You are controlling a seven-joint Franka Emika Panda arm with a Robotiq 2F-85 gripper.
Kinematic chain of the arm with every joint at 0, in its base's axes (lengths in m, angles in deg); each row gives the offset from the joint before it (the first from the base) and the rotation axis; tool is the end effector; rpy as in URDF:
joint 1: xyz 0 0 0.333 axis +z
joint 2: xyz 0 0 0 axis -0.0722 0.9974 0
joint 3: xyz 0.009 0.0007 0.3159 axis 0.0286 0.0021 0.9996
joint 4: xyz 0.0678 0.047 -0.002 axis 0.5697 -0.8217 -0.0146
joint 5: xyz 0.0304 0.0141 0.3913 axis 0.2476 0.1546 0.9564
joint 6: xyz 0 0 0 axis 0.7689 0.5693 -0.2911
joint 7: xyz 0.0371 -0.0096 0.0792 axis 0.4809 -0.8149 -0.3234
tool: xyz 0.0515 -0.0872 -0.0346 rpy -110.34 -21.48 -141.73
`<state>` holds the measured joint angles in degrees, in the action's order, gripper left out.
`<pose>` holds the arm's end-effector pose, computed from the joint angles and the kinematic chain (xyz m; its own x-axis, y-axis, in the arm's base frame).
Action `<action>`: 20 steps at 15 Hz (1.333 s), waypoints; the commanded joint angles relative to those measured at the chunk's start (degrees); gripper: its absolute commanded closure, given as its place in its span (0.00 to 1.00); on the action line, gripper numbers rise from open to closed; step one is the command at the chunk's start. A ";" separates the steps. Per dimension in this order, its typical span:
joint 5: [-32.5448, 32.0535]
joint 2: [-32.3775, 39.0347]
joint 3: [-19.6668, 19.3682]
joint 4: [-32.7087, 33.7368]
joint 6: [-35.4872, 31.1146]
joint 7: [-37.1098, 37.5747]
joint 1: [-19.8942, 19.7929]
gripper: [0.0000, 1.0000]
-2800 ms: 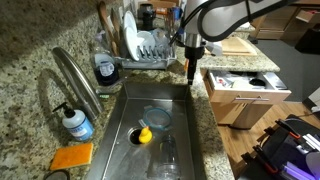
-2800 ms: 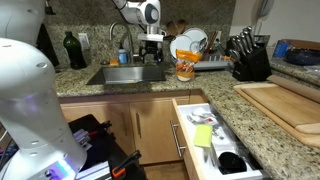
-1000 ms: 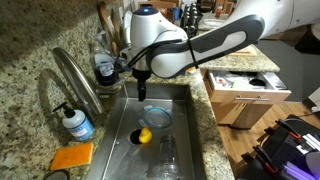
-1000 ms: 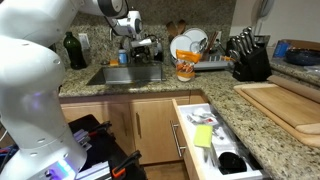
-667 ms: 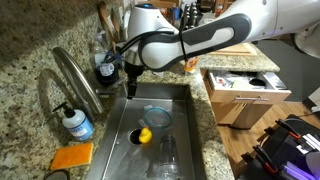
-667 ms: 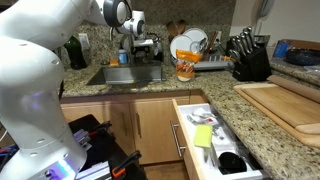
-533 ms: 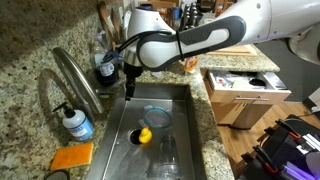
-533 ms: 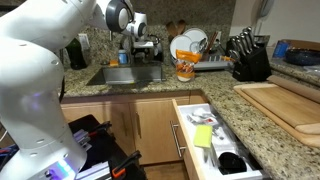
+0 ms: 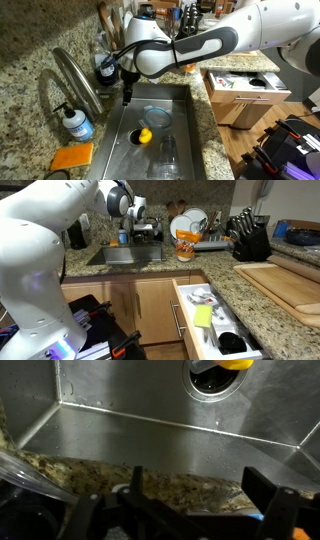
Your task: Open the faucet
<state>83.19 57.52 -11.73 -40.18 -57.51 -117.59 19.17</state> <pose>0.6699 0.4554 0.2769 0.3822 0.8615 0.3342 0.9165 -0.3997 -0.0179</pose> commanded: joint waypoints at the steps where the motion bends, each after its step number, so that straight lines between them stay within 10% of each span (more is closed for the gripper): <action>1: -0.96 5.10 -0.59 7.78 -1.03 -3.21 2.67 0.00; 7: -4.93 10.81 -5.25 16.31 -4.98 -2.91 5.83 0.00; 20: -2.04 11.61 -2.00 17.93 -4.69 -2.16 4.97 0.00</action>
<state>81.15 69.13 -13.73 -22.25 -62.20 -119.74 24.14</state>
